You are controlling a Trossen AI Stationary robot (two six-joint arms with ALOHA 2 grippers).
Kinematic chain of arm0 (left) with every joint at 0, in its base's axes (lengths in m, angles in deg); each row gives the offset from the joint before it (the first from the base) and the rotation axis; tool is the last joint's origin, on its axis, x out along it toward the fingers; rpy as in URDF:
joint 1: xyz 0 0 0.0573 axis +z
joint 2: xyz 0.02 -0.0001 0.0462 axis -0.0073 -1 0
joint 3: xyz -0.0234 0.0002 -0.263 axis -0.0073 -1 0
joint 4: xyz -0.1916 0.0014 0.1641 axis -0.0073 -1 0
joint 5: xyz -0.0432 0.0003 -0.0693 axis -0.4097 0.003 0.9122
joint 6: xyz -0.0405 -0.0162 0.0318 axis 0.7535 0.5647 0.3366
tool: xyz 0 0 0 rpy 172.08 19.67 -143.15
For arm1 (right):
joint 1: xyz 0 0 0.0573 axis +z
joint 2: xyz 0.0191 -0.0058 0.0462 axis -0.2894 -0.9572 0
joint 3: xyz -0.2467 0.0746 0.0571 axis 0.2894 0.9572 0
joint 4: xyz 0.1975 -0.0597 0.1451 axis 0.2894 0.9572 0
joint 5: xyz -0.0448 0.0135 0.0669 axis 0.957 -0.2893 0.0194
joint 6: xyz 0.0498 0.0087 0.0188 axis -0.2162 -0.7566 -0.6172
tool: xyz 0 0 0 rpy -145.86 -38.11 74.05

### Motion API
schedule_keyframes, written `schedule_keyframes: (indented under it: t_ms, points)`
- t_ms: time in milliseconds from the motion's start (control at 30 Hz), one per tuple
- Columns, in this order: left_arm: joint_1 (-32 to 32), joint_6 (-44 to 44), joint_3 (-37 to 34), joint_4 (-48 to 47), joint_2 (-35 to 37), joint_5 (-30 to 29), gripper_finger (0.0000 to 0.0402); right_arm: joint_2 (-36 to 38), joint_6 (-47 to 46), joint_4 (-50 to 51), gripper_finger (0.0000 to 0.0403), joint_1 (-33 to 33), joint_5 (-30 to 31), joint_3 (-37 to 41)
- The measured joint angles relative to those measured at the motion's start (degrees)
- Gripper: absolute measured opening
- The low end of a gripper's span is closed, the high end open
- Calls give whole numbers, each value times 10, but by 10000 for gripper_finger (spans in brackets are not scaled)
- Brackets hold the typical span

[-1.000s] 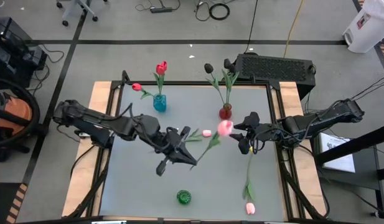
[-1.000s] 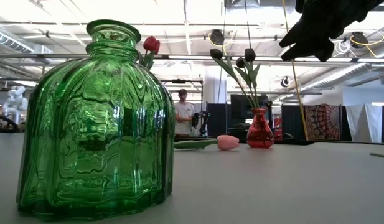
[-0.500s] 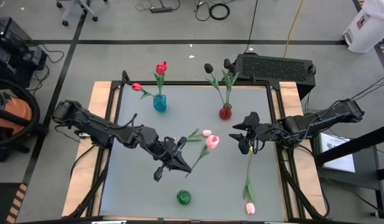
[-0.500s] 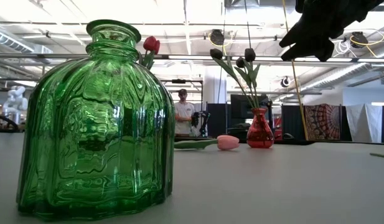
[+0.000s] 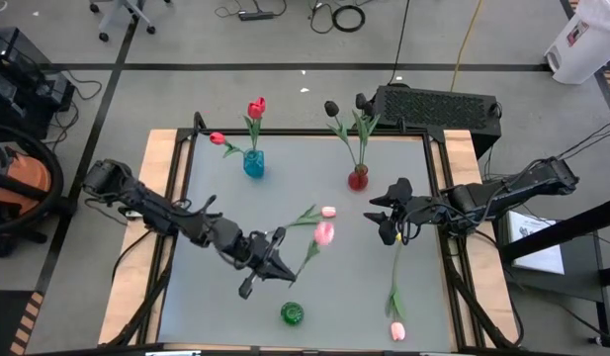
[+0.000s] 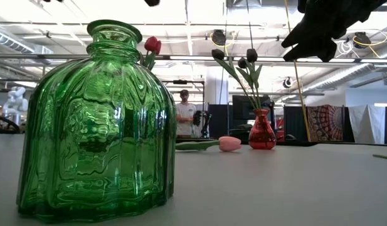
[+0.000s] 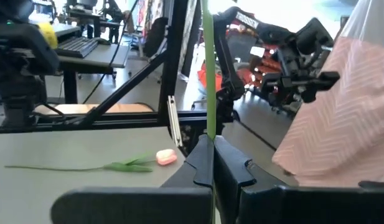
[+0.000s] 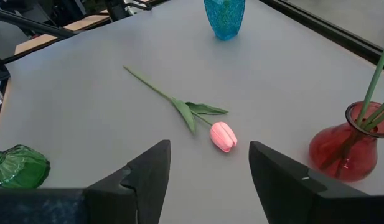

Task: Sort flowers into vase by color
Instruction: Put the top pink tulip into the green vase

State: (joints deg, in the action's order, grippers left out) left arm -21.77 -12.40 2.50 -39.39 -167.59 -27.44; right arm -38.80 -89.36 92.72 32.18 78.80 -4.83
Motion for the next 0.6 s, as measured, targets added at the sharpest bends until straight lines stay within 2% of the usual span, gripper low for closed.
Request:
schedule_keyframes:
  t_ms: [267,600]
  points:
    - [-49,-32,-15,42,-21,-61,0,0,0,0,210,0,0,0]
    - [-76,-32,-15,160,-102,-63,0,0,0,-1,210,0,0,0]
